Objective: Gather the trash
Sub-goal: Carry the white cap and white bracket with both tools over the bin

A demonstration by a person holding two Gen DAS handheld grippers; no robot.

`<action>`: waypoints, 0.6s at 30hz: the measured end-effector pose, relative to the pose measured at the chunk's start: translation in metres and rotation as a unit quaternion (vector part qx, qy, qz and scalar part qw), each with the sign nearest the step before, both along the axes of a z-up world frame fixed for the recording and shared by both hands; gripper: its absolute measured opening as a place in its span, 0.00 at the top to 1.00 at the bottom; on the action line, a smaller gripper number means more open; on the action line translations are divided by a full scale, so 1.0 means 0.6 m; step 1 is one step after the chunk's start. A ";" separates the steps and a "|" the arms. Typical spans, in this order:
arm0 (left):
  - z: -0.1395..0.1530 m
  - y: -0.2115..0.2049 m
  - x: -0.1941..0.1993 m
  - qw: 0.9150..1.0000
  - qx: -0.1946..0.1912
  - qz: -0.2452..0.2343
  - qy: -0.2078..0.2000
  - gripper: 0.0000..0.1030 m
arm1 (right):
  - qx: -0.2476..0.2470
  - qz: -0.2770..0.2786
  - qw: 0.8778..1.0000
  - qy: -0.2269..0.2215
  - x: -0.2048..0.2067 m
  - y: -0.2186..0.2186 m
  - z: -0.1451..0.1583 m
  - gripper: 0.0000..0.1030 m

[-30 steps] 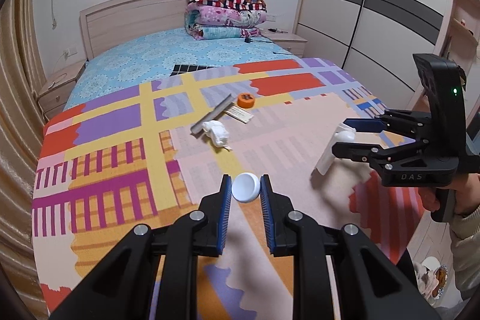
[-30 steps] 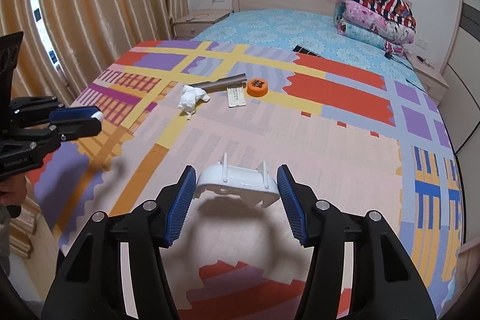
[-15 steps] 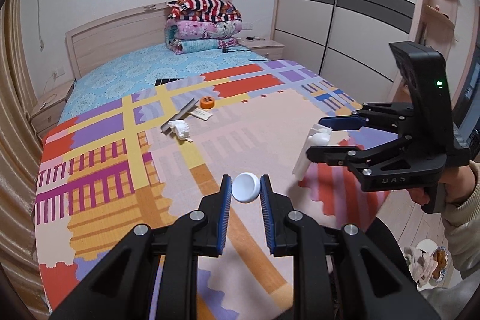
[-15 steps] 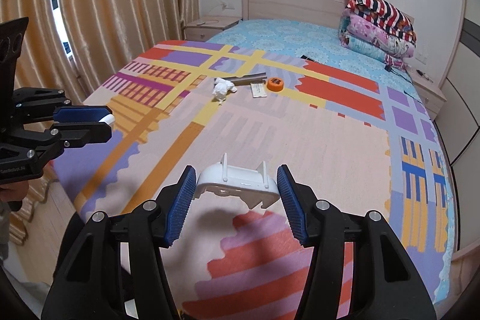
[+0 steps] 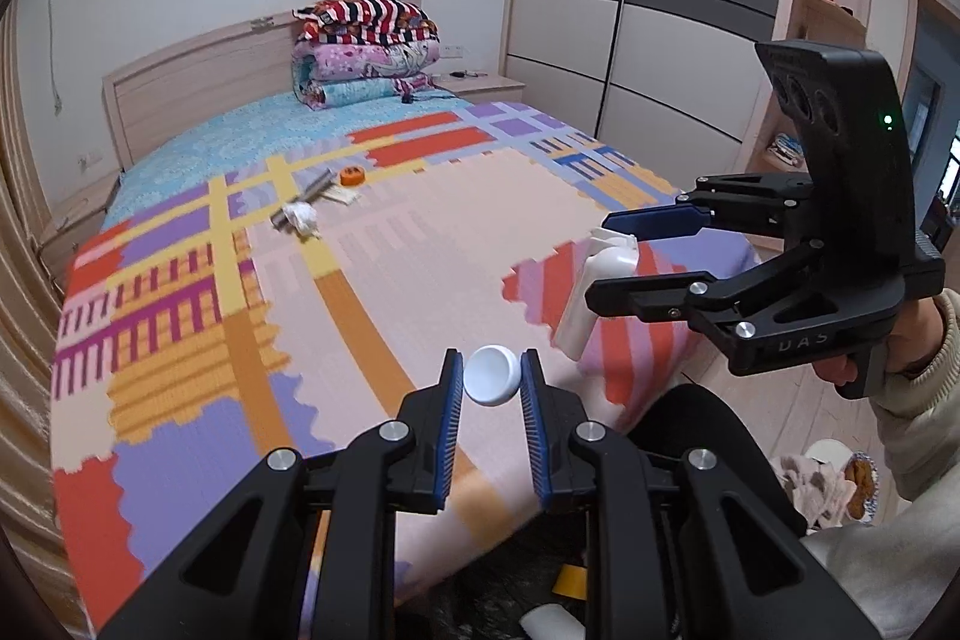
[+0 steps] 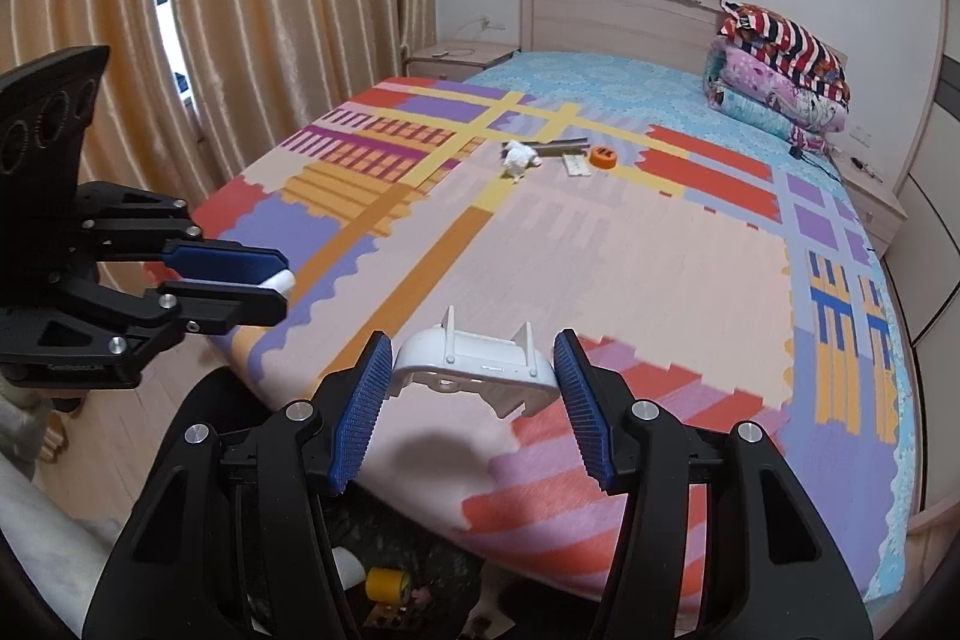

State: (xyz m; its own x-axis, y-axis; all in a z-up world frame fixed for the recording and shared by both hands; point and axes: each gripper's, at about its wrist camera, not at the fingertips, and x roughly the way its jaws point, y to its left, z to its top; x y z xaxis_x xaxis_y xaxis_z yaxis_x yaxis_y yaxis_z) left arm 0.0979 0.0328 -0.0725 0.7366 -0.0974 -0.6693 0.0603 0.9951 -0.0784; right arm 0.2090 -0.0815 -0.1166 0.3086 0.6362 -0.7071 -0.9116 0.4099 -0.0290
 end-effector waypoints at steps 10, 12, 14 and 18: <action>-0.070 -0.038 -0.040 0.998 -0.037 -0.017 0.046 0.82 | -0.015 0.026 0.999 0.027 -0.069 -0.037 -0.036 0.46; -0.082 -0.045 -0.046 0.998 -0.042 -0.019 0.053 0.81 | -0.019 0.031 0.999 0.033 -0.081 -0.042 -0.044 0.46; -0.095 -0.054 -0.054 0.997 -0.045 -0.024 0.060 0.81 | -0.022 0.036 0.998 0.044 -0.093 -0.048 -0.057 0.46; -0.129 -0.063 -0.061 0.995 -0.053 -0.027 0.081 0.81 | -0.036 0.040 0.997 0.062 -0.111 -0.050 -0.089 0.46</action>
